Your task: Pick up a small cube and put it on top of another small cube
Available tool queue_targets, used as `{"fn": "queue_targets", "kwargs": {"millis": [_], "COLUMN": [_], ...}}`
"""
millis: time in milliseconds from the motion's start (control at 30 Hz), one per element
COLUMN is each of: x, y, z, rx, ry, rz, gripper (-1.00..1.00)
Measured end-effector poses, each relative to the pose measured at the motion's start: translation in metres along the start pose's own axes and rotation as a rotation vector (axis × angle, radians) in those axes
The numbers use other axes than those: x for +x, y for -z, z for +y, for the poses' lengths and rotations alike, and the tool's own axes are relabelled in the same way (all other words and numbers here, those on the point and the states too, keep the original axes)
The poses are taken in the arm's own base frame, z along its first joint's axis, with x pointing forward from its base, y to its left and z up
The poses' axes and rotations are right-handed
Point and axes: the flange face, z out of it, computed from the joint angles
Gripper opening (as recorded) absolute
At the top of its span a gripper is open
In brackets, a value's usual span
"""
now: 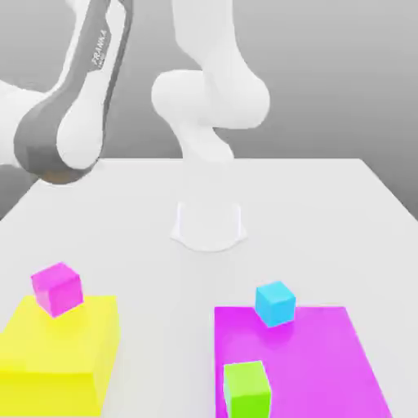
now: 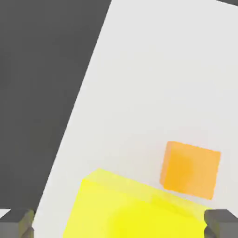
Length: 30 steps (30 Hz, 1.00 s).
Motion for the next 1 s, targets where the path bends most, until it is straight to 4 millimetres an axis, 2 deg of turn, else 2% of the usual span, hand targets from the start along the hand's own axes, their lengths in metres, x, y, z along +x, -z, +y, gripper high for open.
{"fn": "queue_targets", "kwargs": {"millis": [67,167,200,367,400,467,567,600,767,1000], "x": [0.017,0.022,0.022,0.022,0.022,0.022,0.022,0.027,0.032,-0.007], "y": [-0.034,-0.078,-0.091,-0.091,-0.098,-0.085,-0.048,-0.042,0.011,0.079], "z": [0.007,0.011,0.012,0.012,0.013,0.012,0.01,0.01,0.023,0.06], "rx": [-0.037,-0.048,-0.048,-0.047,-0.047,-0.048,-0.047,-0.054,-0.081,-0.068], "ry": [-0.067,-0.086,-0.088,-0.088,-0.089,-0.089,-0.089,-0.077,0.016,0.056], "rz": [0.001,0.002,0.002,0.002,0.002,0.002,0.002,0.003,-0.016,-0.027], "gripper": [0.0,0.0,-1.0,-1.0,-1.0,-1.0,-1.0,-1.0,-1.0,-1.0]}}
